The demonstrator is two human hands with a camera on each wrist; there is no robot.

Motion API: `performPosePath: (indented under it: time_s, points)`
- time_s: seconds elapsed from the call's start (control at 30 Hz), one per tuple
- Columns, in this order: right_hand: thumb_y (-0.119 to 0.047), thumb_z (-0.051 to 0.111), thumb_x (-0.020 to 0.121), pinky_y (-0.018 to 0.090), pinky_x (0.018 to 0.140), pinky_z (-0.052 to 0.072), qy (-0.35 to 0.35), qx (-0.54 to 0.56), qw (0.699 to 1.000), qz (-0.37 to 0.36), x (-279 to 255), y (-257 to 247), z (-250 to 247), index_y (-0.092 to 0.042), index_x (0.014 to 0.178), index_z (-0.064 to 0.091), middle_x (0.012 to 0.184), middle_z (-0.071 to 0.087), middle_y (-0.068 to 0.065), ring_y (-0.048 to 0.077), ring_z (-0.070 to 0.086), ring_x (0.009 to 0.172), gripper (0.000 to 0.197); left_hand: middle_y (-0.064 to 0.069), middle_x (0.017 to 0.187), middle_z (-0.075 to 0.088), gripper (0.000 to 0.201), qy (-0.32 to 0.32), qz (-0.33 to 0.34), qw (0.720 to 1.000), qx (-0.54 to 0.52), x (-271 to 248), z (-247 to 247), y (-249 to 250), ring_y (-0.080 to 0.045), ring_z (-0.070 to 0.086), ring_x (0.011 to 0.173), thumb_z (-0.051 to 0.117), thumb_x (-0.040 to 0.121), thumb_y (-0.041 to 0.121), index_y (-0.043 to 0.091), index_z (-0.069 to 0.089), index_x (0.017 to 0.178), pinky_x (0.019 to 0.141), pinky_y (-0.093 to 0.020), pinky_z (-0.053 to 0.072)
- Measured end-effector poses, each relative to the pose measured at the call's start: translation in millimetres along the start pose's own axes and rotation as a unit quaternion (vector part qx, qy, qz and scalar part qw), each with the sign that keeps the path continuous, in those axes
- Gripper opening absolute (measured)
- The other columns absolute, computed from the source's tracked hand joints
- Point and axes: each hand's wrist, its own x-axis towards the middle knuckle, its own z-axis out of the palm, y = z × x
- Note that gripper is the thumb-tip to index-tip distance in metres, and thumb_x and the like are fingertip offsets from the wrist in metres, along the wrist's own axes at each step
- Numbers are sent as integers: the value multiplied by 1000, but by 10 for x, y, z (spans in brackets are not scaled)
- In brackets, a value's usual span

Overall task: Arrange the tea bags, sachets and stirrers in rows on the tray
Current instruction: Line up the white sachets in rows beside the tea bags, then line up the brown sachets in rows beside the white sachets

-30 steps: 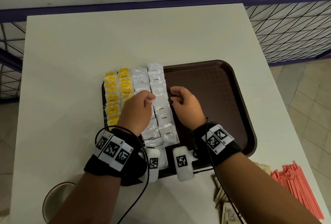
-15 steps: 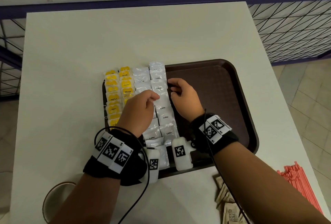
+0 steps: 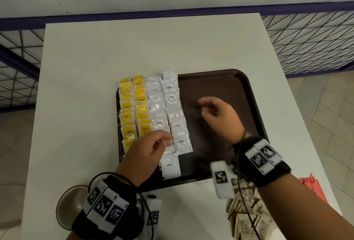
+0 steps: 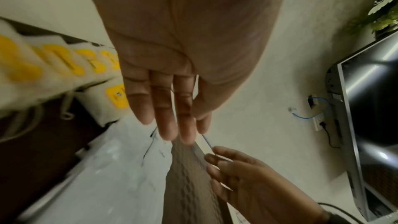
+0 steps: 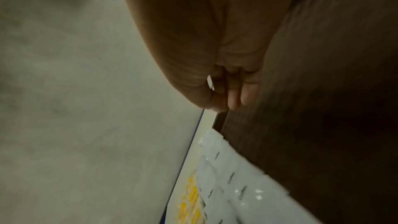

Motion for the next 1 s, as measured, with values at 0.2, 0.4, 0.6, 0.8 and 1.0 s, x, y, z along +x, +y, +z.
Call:
performPosePath:
  time_s: [0.2,0.4,0.6,0.8,1.0]
  points:
    - [5,69,75,2,68,43,-100,-96,989,58,-1209,361,-711,-21,101,63,103,68,0,-5,62,76,37,17,88,69,21,-112,-63,992,-7,-624,152,-108,-4,65,86,60,88,12,32,68,90,78,-18,51]
    - [-15,88,54,35,80,41,-106,-339,934,37,-1952,934,-941,-9,111,66,109,66,14,38,62,91,61,13,86,67,15,-192,-49,978,63,-1041,598,-125,-2,58,83,62,86,17,31,67,91,69,-8,43]
    - [-38,77,69,44,102,38,-107,-413,901,82,-1974,1157,-888,-23,142,33,145,37,4,32,40,123,87,4,108,56,31,-179,-30,970,163,-986,1313,-43,-8,55,93,63,86,29,19,62,115,79,-14,40]
    - [-29,78,68,34,104,29,-117,-345,930,48,-1824,1205,-841,-16,139,37,136,39,9,30,39,120,83,-4,125,39,76,-105,-58,970,212,-792,2054,129,-21,40,116,74,72,36,15,38,136,101,-31,38]
    - [-24,79,65,33,98,34,-112,-304,946,8,-1776,1270,-701,-13,133,45,125,46,10,31,43,112,77,-4,124,47,79,-49,-111,970,210,-694,2249,153,-24,44,115,79,67,34,20,36,133,97,-39,42]
